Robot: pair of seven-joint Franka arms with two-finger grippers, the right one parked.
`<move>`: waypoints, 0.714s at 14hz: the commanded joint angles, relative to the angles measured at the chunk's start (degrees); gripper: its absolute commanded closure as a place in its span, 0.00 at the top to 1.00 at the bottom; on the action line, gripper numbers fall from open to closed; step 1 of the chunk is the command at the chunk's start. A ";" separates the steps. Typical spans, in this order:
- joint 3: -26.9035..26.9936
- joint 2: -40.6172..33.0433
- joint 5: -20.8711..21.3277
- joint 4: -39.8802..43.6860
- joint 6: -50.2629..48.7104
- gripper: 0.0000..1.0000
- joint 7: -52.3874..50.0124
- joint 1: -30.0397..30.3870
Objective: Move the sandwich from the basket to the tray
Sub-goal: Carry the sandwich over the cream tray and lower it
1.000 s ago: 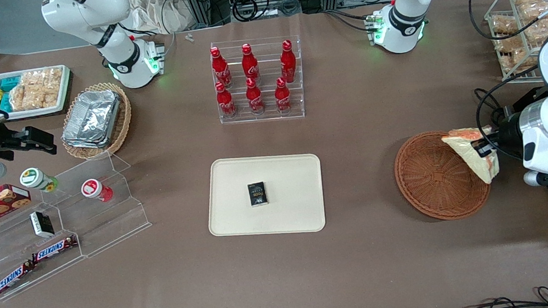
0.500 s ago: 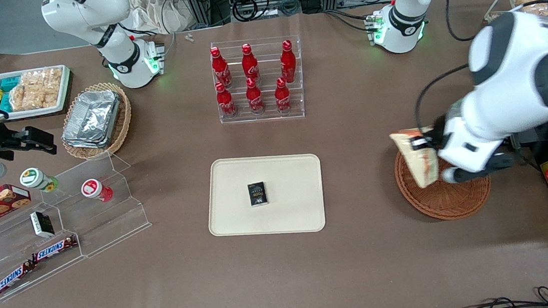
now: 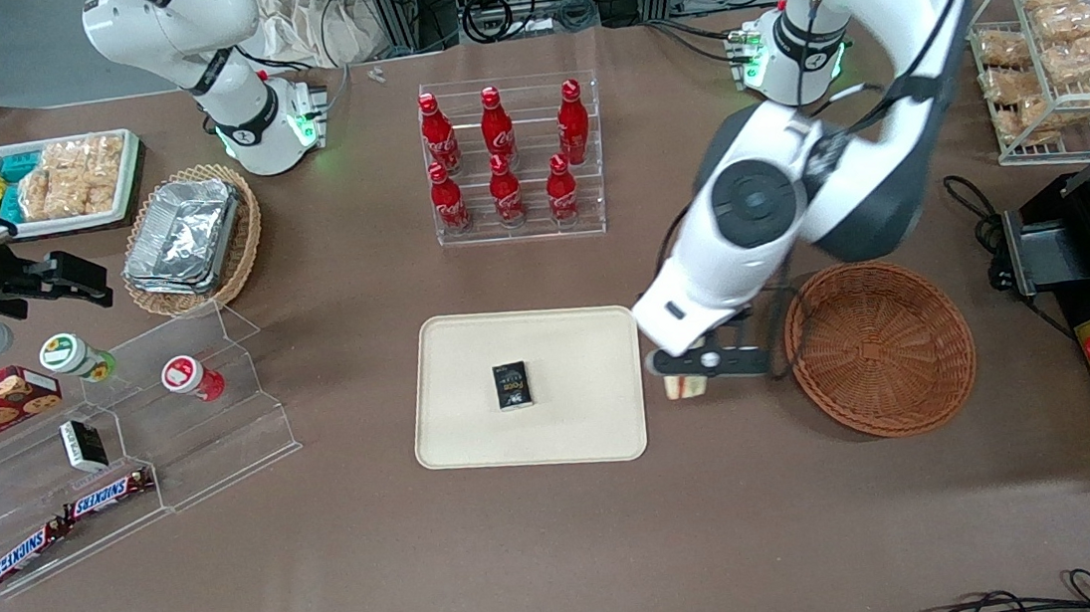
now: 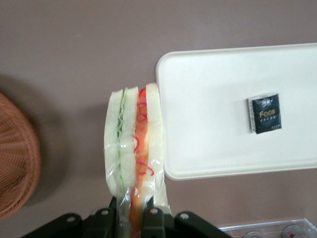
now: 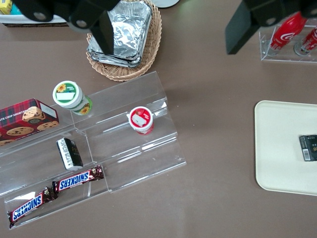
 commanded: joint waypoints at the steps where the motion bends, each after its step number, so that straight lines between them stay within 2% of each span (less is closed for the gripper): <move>1: 0.32 5.55 1.61 2.07 4.41 0.20 -1.36 -2.46; 5: 0.67 12.67 2.31 2.16 12.41 0.20 -2.68 -4.31; 8: 0.59 15.75 6.78 1.99 14.71 0.22 -6.02 -5.10; 9: 0.59 16.20 6.97 1.99 14.98 0.32 -6.81 -5.28; 10: 0.59 16.46 6.97 1.99 15.06 0.55 -7.77 -5.28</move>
